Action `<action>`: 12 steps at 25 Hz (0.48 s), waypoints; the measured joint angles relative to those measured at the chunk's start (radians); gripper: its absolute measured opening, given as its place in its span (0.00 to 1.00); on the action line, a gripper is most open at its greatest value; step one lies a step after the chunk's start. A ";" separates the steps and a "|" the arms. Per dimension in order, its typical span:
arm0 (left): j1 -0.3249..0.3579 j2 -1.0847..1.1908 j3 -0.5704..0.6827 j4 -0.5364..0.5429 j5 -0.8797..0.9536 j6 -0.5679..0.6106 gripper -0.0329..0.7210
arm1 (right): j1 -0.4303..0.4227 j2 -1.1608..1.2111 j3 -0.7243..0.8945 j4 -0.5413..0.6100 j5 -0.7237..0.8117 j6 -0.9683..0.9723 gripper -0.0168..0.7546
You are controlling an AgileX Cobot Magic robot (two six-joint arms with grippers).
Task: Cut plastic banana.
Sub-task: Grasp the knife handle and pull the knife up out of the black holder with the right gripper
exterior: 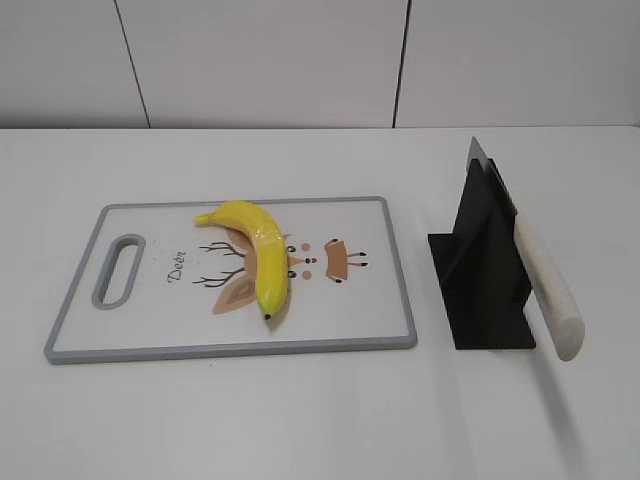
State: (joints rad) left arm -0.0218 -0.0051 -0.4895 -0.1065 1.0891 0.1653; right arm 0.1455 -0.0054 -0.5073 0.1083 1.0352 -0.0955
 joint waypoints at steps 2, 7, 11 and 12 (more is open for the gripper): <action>0.000 0.000 0.000 0.000 0.000 0.000 0.72 | 0.000 0.000 0.000 0.000 0.000 0.000 0.73; 0.000 0.000 0.000 0.000 0.000 0.000 0.71 | 0.000 0.000 0.000 0.000 0.000 0.000 0.73; 0.000 0.000 0.000 0.000 0.000 0.000 0.71 | 0.000 0.000 0.000 0.000 0.000 0.000 0.73; 0.000 0.000 0.000 0.000 0.000 0.000 0.71 | 0.000 0.000 0.000 0.000 0.000 0.000 0.73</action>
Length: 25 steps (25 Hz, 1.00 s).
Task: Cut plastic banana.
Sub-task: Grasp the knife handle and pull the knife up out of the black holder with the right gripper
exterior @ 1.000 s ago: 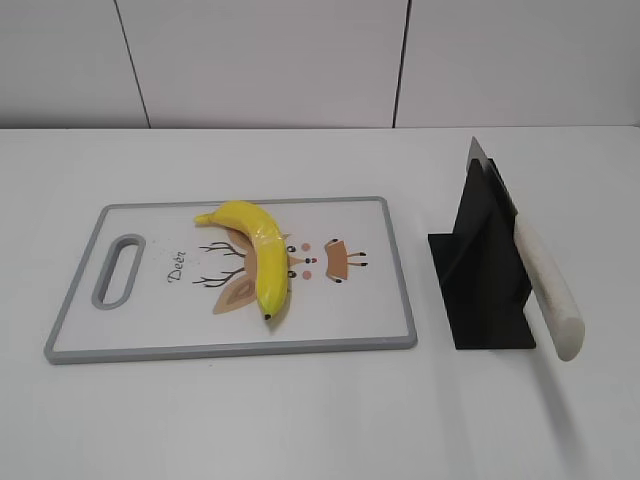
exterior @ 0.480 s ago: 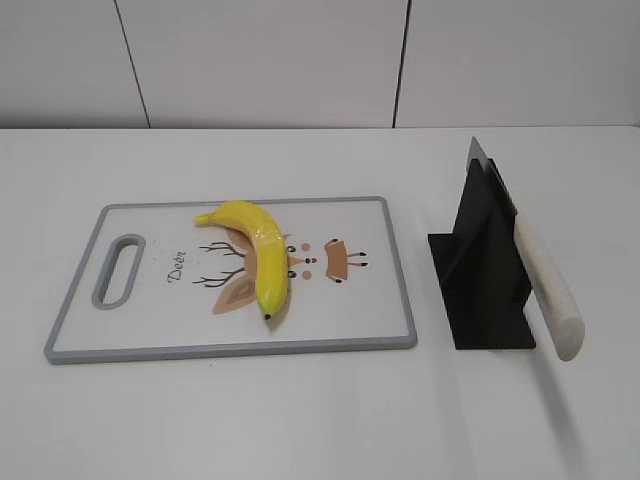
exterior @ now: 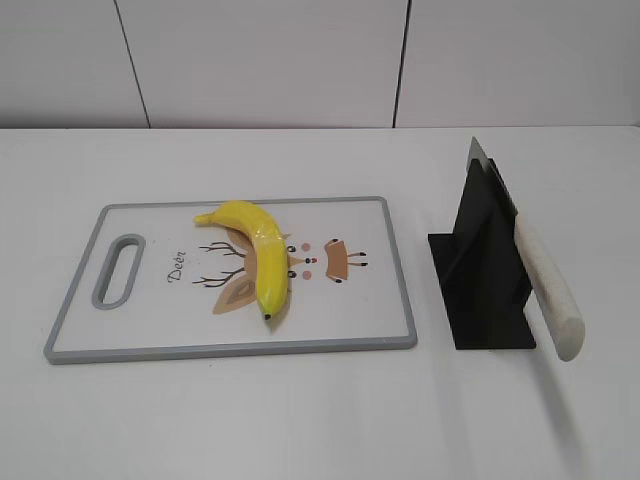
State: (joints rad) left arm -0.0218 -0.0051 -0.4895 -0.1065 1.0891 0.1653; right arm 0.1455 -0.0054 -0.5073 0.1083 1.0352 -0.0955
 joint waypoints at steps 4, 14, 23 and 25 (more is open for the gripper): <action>0.000 0.000 0.000 0.000 0.000 0.000 0.71 | 0.000 0.000 0.000 0.000 0.000 0.000 0.73; 0.000 0.000 0.000 0.000 0.000 0.000 0.71 | 0.000 0.000 0.000 0.000 0.001 0.000 0.73; 0.000 0.000 0.000 0.000 0.000 0.000 0.71 | 0.000 0.202 -0.146 0.018 0.164 0.122 0.73; 0.000 0.000 0.000 0.000 0.000 0.000 0.71 | 0.000 0.285 -0.185 0.020 0.178 0.121 0.73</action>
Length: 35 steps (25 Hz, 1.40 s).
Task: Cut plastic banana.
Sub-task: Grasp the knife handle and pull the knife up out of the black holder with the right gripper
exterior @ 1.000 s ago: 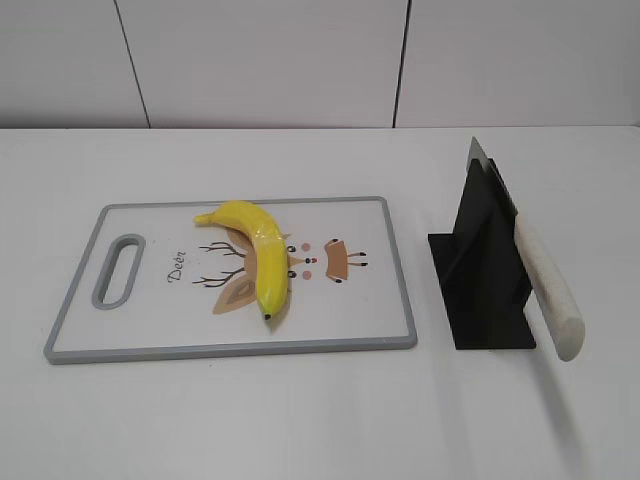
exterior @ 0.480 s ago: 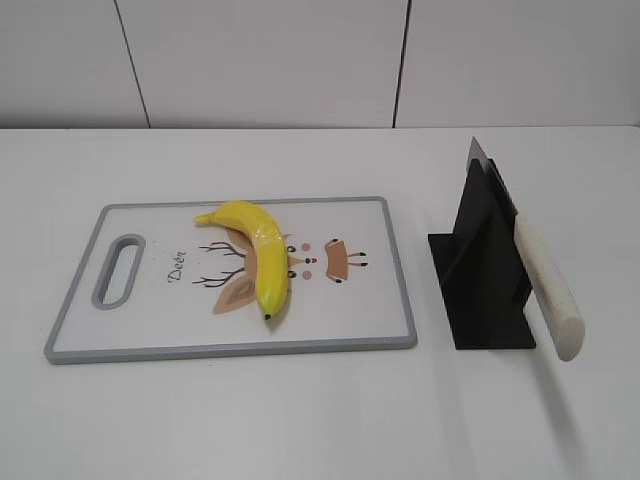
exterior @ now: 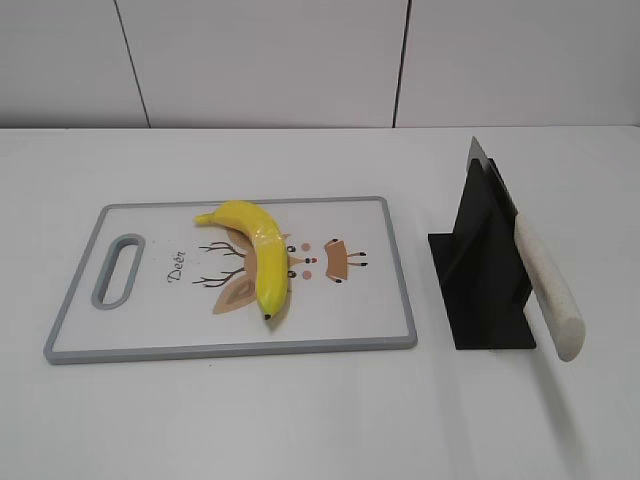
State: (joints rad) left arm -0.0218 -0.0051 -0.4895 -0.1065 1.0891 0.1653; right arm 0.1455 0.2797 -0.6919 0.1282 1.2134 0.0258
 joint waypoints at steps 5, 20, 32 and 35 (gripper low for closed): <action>0.000 0.000 0.000 0.000 0.000 0.000 0.71 | 0.000 0.197 -0.071 0.005 0.002 0.000 0.73; 0.000 0.000 0.000 0.000 0.000 0.000 0.71 | 0.300 0.680 -0.186 -0.108 -0.002 0.168 0.71; 0.000 0.000 0.000 0.000 0.000 0.000 0.71 | 0.302 1.034 -0.313 -0.013 -0.185 0.136 0.69; 0.000 0.000 0.000 0.000 0.000 0.000 0.71 | 0.304 1.121 -0.313 -0.003 -0.195 0.134 0.67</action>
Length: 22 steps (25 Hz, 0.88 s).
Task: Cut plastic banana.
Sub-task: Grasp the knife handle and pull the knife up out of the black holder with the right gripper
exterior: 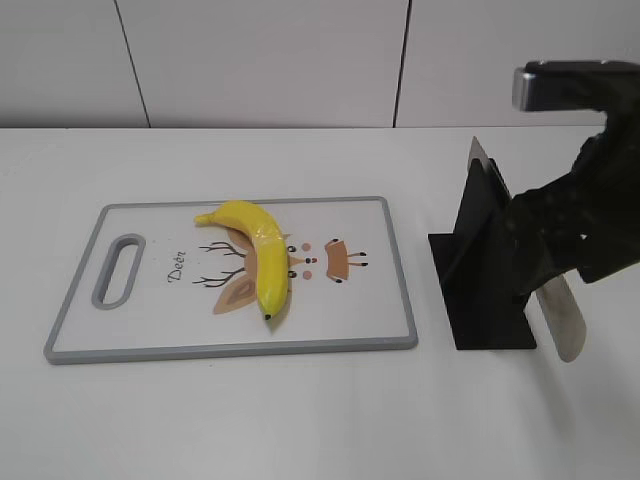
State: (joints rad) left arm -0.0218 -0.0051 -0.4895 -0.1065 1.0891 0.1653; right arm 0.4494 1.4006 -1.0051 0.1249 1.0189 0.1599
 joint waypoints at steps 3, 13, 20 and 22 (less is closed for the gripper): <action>0.000 0.000 0.000 0.000 0.000 0.000 0.71 | 0.000 0.082 0.000 0.001 -0.004 0.004 0.65; 0.000 0.000 0.000 0.000 0.000 0.000 0.71 | 0.000 0.186 0.000 -0.009 -0.035 0.075 0.48; 0.000 0.000 0.000 0.000 0.000 0.000 0.71 | -0.002 0.186 0.000 -0.030 0.004 0.126 0.25; 0.000 0.000 0.000 0.000 0.000 0.000 0.71 | -0.002 0.186 0.000 -0.030 0.004 0.128 0.25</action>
State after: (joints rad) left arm -0.0218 -0.0051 -0.4895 -0.1065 1.0891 0.1653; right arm 0.4473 1.5867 -1.0051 0.0949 1.0230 0.2880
